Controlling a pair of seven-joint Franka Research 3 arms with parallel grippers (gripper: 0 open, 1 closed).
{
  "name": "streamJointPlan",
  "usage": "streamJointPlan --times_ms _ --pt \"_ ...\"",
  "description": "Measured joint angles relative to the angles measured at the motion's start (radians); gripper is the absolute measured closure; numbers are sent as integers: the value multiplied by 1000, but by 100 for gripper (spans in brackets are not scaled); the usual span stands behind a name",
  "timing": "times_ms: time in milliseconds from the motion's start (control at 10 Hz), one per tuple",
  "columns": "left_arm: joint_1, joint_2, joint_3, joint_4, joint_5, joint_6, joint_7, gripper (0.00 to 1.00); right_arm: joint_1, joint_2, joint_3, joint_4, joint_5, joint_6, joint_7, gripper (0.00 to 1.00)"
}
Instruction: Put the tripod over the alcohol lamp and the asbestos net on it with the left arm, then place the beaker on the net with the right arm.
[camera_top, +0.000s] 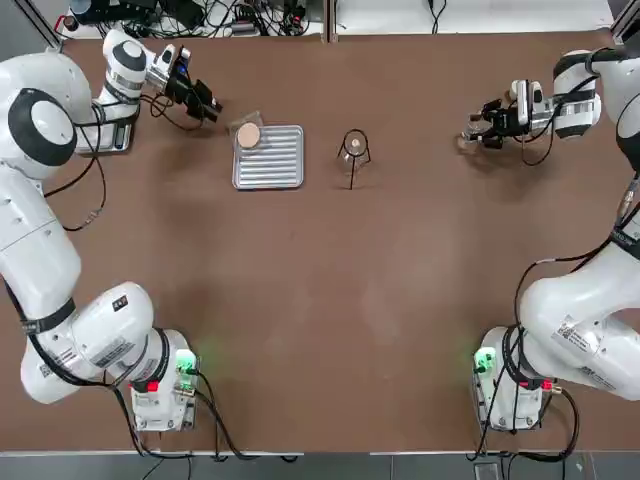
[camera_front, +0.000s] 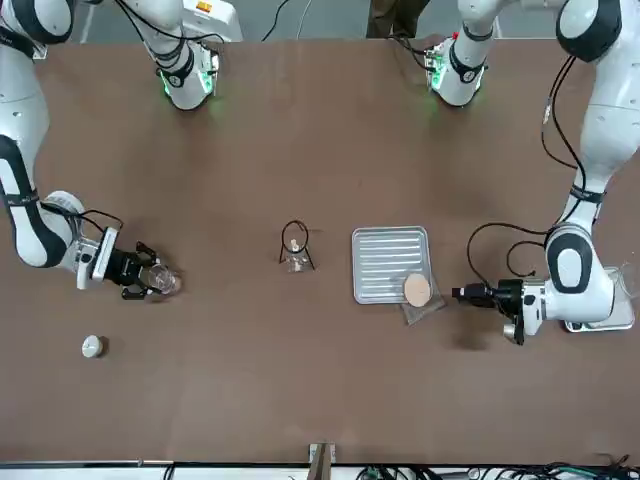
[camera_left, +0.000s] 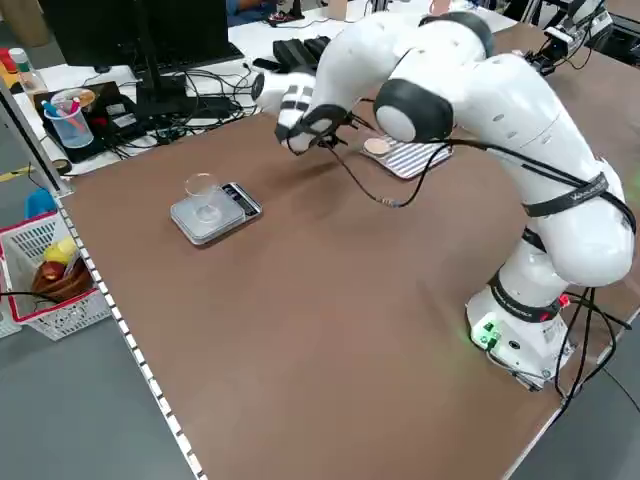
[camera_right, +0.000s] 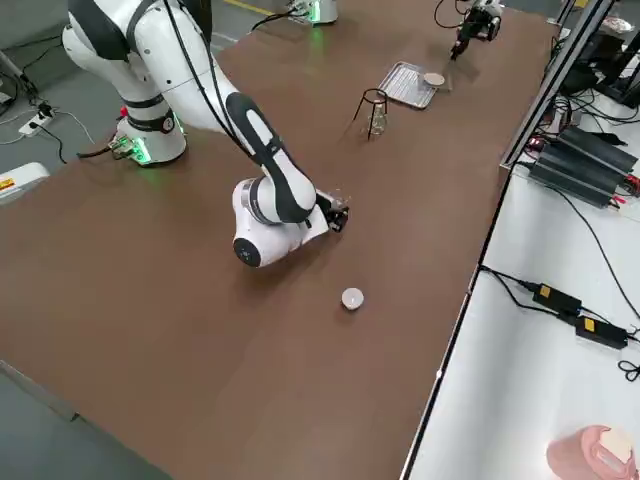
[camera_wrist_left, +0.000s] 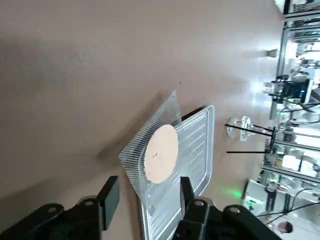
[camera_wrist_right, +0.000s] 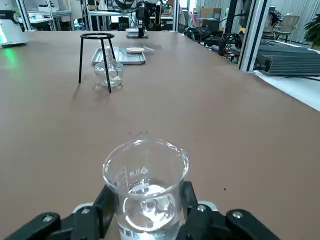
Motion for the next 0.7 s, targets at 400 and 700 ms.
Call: streamJointPlan --times_ms 400,700 --pt "-12 23 -6 19 -3 -8 14 49 0 0 0 0 0 0 0 42" --pt "-28 46 -6 36 -3 2 36 49 1 0 1 0 0 0 0 42"
